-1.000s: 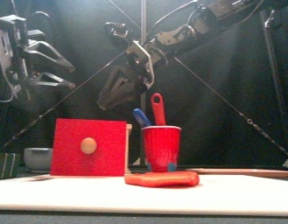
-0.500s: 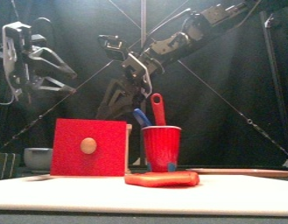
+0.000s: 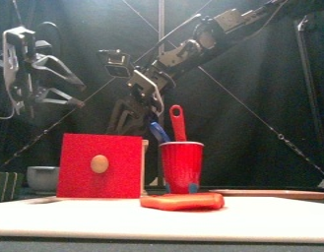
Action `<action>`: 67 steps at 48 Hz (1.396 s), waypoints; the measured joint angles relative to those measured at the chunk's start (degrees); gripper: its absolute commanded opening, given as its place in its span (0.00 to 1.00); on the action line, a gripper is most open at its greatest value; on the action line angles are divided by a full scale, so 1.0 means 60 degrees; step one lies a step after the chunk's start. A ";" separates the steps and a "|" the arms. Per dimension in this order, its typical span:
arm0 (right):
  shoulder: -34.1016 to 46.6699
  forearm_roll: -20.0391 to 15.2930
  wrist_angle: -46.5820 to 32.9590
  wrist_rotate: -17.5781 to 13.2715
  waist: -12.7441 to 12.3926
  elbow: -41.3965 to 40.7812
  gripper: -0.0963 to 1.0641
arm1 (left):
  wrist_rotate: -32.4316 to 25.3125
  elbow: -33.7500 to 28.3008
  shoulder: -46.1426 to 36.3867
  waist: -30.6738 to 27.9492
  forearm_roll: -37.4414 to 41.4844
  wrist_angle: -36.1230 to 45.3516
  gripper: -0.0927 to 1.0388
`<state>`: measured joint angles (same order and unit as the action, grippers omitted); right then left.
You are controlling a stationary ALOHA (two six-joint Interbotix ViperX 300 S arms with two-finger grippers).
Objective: Get the cutter from the drawer then cut the dough then place the extra dough in the bowl
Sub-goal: Place the cutter on the board
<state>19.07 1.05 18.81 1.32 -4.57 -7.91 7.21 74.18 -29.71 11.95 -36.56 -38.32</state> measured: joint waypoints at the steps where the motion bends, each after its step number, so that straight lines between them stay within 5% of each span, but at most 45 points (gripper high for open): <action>1: 0.0029 0.0015 0.0000 0.0000 0.0000 0.0015 0.70 | 0.0015 0.0015 0.0000 0.0000 0.0000 0.0000 0.76; 41: 0.0117 0.0161 0.0264 0.0059 0.0029 0.0396 0.57 | 0.0000 0.0073 -0.0015 0.0000 -0.0308 -0.0015 0.76; 67: -0.2461 0.0513 0.0776 -0.0073 0.0044 -0.0498 0.57 | 0.0000 0.0059 -0.0015 -0.0015 -0.0322 0.0000 0.76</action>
<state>4.31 4.13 23.47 0.88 -4.31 -10.90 7.21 74.53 -29.79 11.87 -38.50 -38.32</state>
